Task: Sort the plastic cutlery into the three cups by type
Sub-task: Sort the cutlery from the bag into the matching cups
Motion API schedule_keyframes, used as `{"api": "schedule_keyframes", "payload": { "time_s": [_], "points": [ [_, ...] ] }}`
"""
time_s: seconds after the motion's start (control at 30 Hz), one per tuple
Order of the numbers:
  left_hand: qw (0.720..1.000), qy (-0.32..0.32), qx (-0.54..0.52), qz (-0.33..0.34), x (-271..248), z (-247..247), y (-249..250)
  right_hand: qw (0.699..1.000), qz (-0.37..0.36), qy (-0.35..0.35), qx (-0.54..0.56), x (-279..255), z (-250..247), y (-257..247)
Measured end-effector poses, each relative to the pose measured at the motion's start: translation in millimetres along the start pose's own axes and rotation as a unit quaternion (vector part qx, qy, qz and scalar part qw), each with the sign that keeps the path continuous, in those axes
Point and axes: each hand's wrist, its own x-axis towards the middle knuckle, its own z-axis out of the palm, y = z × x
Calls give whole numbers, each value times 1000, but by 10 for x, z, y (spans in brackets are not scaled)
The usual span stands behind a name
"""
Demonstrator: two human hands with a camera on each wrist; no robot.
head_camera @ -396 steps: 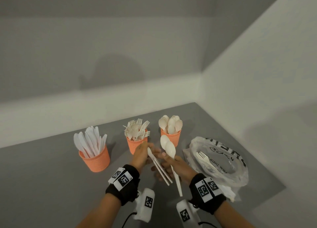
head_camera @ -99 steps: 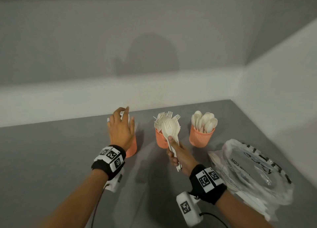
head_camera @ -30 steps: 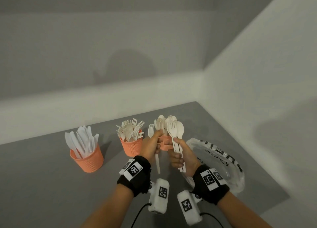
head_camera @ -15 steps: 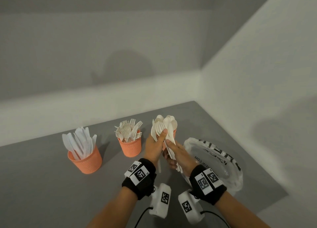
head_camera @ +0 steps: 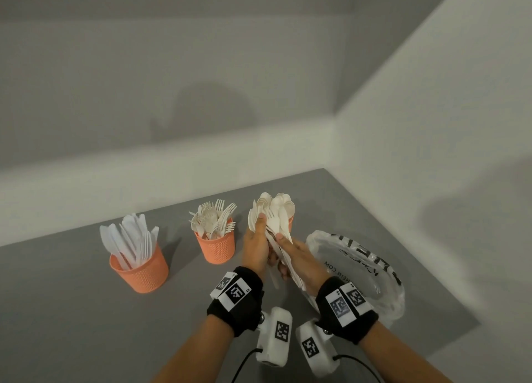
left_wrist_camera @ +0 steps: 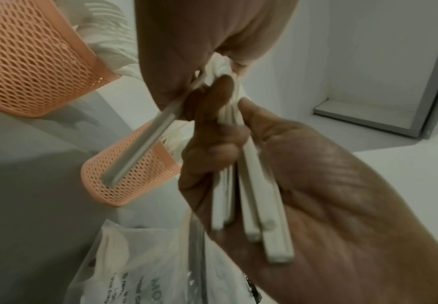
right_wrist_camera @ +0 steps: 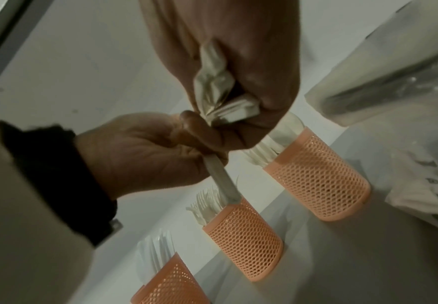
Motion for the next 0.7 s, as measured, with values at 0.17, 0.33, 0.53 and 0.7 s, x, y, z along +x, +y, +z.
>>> {"api": "schedule_keyframes", "payload": {
  "time_s": [0.17,0.33,0.53,0.7],
  "points": [
    [993,115,-7,14,124,-42,-41,999,-25,13,-35,-25,-5,26],
    [975,207,-87,1,246,-223,105,998,-6,55,-8,-26,-77,64],
    [985,156,-69,-7,171,-266,229,991,-28,115,-55,76,-149,135],
    [999,-4,34,-8,-53,-74,91,990,-52,102,-82,95,-59,79]
  ]
}}
